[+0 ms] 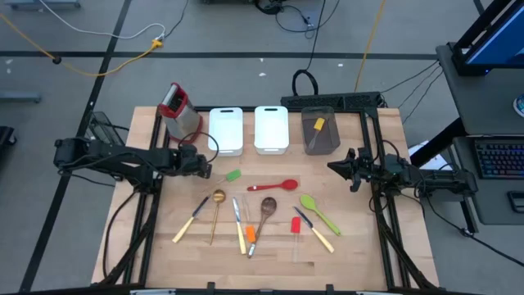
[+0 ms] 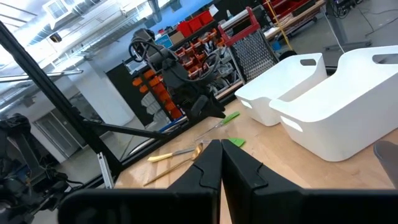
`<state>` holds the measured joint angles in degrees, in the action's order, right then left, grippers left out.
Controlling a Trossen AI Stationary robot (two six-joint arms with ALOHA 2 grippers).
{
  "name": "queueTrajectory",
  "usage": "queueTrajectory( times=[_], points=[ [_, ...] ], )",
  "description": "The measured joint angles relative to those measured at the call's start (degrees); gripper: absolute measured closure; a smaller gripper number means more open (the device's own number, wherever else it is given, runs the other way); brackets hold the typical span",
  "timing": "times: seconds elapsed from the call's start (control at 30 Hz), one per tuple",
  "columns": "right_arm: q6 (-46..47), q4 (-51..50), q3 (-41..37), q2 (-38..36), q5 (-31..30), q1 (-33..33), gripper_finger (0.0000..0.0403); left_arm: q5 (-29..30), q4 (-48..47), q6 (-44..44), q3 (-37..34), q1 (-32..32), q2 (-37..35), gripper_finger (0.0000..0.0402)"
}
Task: Pick & Place Kitchen Items
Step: Put the green silicone spatula into the black bin
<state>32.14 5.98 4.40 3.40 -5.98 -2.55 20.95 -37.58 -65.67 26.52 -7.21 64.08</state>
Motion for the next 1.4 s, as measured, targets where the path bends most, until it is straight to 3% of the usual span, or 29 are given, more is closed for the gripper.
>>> queueTrajectory(
  times=[0.87, 1.4],
  points=[
    [-0.02, -0.04, -0.02, -0.01, 0.02, 0.02, 0.0403, -2.96, 1.31, -1.53, 0.26, -1.30, 8.88, 0.0096],
    [-0.02, -0.05, -0.01, -0.02, 0.02, 0.02, 0.0403, -2.87, 2.33, -0.33, 0.13, -1.30, 9.43, 0.0097]
  ],
)
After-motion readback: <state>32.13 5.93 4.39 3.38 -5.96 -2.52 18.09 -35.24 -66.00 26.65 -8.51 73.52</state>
